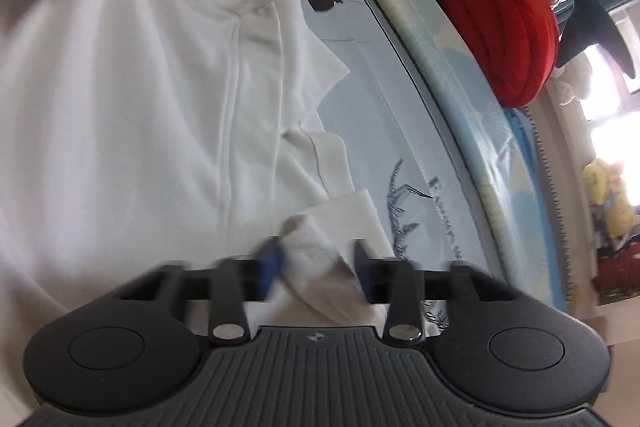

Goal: Fold small clothes

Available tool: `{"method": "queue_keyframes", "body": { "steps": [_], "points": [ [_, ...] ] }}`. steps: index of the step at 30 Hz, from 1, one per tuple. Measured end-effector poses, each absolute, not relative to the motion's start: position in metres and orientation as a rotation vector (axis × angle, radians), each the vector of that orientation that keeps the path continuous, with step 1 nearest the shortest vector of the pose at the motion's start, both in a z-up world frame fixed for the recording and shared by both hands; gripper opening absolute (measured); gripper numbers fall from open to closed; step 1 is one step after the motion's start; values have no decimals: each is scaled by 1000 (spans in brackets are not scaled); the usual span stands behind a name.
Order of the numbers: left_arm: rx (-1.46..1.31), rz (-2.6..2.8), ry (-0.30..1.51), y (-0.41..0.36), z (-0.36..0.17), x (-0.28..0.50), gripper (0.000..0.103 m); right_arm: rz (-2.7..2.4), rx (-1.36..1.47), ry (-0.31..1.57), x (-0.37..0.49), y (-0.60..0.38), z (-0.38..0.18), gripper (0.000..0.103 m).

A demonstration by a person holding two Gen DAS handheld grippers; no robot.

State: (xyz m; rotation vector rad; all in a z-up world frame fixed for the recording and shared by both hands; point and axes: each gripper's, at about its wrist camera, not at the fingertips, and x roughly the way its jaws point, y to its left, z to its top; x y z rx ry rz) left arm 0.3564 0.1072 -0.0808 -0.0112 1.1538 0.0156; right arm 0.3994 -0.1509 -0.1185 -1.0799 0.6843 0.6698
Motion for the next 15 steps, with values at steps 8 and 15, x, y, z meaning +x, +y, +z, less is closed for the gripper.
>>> {"method": "queue_keyframes", "body": {
  "steps": [8, 15],
  "points": [
    [-1, 26, 1144, 110, -79, 361, 30, 297, -275, 583, 450, -285, -7, 11],
    [23, 18, 1136, 106, -78, 360, 30, -169, 310, 389, 428, -497, 19, 11]
  ]
}}
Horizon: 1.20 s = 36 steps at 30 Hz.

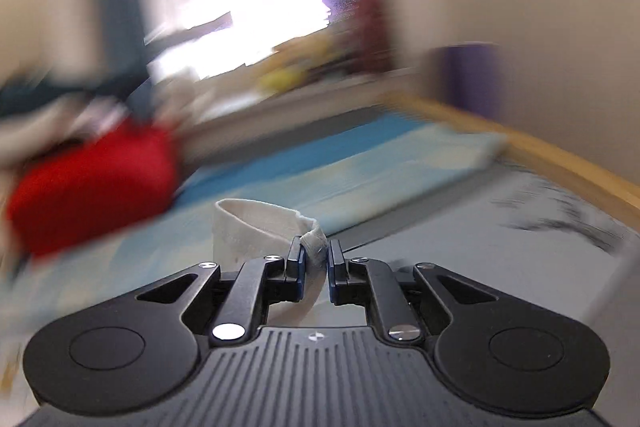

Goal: Fold small clothes

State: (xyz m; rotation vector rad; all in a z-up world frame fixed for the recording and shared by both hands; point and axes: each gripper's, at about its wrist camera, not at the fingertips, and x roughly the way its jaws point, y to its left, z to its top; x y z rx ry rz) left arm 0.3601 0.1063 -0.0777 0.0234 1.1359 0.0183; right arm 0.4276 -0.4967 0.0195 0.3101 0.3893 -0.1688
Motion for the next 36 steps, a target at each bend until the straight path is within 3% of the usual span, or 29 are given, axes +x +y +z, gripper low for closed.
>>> {"method": "queue_keyframes", "body": {
  "steps": [9, 21, 24, 25, 27, 30, 31, 33, 34, 36],
  "points": [
    [59, 33, 1141, 109, -81, 358, 30, -747, 675, 466, 346, -703, -66, 9],
    [74, 13, 1146, 101, -83, 362, 30, -932, 781, 426, 277, -765, -95, 9],
    [74, 0, 1148, 100, -84, 361, 30, -936, 827, 515, 278, -762, -107, 18],
    [74, -2, 1150, 99, -84, 360, 30, -946, 841, 541, 278, -757, -111, 31],
    [77, -3, 1150, 99, -84, 360, 30, -950, 860, 581, 280, -747, -116, 45],
    [74, -3, 1145, 100, -82, 359, 30, -932, 815, 641, 294, -732, -118, 45],
    [73, -4, 1143, 100, -82, 359, 30, -929, 784, 662, 298, -726, -117, 45],
    [75, -5, 1143, 100, -81, 358, 30, -950, 729, 700, 306, -717, -116, 27],
    [76, -5, 1143, 101, -81, 358, 30, -960, 719, 705, 309, -717, -117, 3],
    [74, -3, 1143, 101, -81, 358, 30, -976, 717, 674, 308, -718, -115, 3]
  ]
}}
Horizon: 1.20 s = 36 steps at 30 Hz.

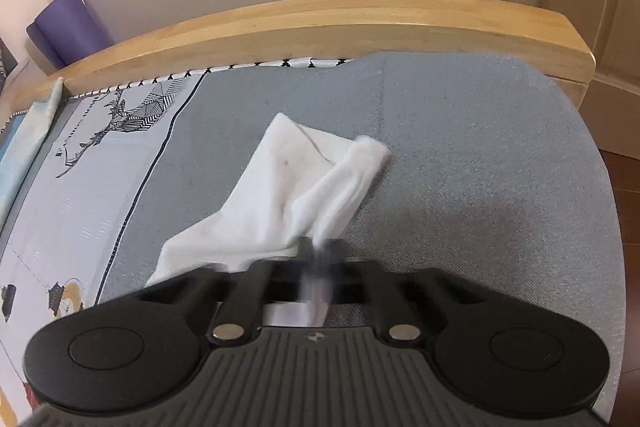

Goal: Fold small clothes

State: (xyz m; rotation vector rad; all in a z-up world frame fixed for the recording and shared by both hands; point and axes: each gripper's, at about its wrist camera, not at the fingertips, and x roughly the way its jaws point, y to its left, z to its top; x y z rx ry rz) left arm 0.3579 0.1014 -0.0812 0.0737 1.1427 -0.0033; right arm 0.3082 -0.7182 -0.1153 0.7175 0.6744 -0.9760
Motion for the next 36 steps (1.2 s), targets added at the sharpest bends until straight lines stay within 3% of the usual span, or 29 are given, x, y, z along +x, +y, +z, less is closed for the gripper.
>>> {"method": "queue_keyframes", "body": {
  "steps": [3, 10, 12, 14, 17, 19, 21, 24, 26, 27, 30, 32, 36],
  "points": [
    [64, -6, 1144, 104, -82, 358, 30, -1062, 665, 590, 306, -729, -109, 3],
    [-41, -23, 1079, 116, -84, 371, 30, -1201, 578, 677, 326, -700, -93, 8],
    [-90, -22, 1035, 119, -83, 378, 30, -1194, 511, 623, 338, -674, -74, 15],
    [-122, -31, 979, 118, -82, 386, 30, -1130, 438, 560, 349, -643, -56, 28],
    [-83, -44, 914, 113, -88, 397, 41, -874, 367, 524, 381, -593, -45, 30],
    [-51, -65, 890, 111, -96, 402, 60, -605, 355, 551, 405, -558, -49, 32],
    [-30, -73, 888, 111, -105, 407, 67, -346, 312, 605, 428, -519, -61, 32],
    [-49, -46, 902, 117, -116, 414, 69, -45, 215, 708, 455, -466, -87, 33],
    [-58, -23, 909, 123, -122, 417, 70, 81, 148, 803, 467, -441, -106, 49],
    [-55, -20, 908, 124, -124, 419, 71, 137, 135, 856, 471, -432, -115, 52],
    [-37, -8, 915, 131, -130, 423, 72, 183, 10, 922, 466, -406, -132, 54],
    [-42, -1, 933, 137, -135, 427, 72, 173, -2, 916, 464, -407, -129, 62],
    [11, 23, 958, 144, -144, 428, 71, 132, 23, 935, 468, -423, -129, 62]
  ]
}}
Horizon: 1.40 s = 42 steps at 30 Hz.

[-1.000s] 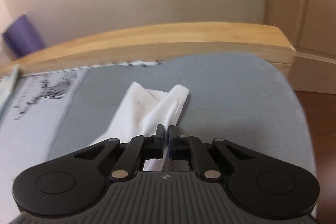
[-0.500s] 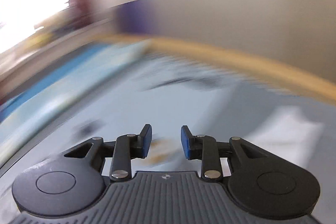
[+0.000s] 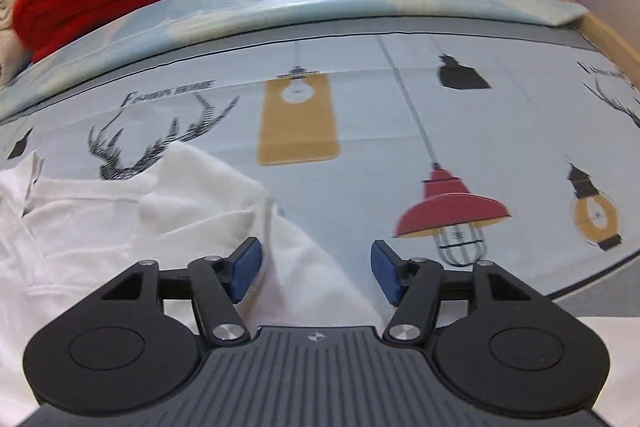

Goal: Fold small clothes

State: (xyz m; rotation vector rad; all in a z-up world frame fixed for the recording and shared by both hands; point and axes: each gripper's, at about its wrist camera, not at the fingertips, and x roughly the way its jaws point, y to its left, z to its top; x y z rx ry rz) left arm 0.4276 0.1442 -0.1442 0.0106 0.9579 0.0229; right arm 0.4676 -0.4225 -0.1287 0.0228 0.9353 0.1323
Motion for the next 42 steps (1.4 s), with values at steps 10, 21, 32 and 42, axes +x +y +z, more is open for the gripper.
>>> {"method": "queue_keyframes", "body": {
  "steps": [10, 21, 32, 42],
  "points": [
    [43, -15, 946, 165, -137, 420, 1, 273, -45, 914, 476, -399, -127, 5],
    [86, 203, 819, 202, -119, 420, 1, 211, -76, 726, 492, -361, -106, 4],
    [112, 253, 870, 200, -105, 420, 6, 14, -319, 546, 504, -309, -80, 19],
    [-17, 205, 835, 186, -46, 367, 24, 89, -64, 698, 463, -368, -53, 33]
  ]
}}
